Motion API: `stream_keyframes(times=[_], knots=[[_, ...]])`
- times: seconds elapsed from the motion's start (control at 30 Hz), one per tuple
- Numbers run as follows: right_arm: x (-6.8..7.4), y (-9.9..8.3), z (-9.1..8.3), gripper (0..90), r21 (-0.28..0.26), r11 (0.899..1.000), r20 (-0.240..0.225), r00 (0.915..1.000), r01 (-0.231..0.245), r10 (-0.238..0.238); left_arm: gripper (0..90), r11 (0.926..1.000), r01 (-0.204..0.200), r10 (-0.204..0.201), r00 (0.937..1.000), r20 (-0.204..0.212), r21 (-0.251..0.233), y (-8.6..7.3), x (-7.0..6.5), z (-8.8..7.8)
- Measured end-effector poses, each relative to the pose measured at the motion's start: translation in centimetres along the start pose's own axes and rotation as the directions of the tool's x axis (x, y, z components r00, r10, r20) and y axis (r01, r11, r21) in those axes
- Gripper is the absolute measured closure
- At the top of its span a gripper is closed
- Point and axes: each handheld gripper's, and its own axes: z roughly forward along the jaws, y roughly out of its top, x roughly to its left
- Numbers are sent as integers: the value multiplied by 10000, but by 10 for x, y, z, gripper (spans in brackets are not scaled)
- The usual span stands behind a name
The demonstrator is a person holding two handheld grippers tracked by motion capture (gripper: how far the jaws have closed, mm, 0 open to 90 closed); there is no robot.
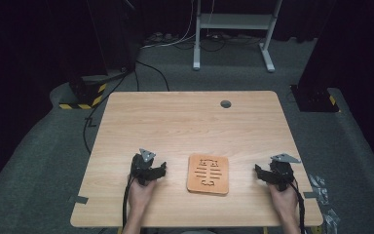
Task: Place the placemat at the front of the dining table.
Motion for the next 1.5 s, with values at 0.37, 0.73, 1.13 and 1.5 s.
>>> stream_keyframes(times=[0.37, 0.73, 1.13, 1.5], knots=[[-1, 0, -1, 239, 132, 9999, -49, 10000, -22, 23, 261, 10000, 23, -23, 10000, -30, 6, 0, 0, 0], [0, -1, -1, 186, 166, 9999, -6, 10000, 44, -44, 261, 10000, 27, -27, 10000, -27, 7, 0, 0, 0], [17, -3, -7, 165, 204, 9998, -286, 9996, 30, -24, 258, 10000, 54, -54, 10000, -54, 28, 0, 0, -1], [42, 1, 0, 180, 67, 9977, -754, 9949, 682, -675, 252, 10000, 22, -22, 10000, -19, 30, 0, 0, -1]])
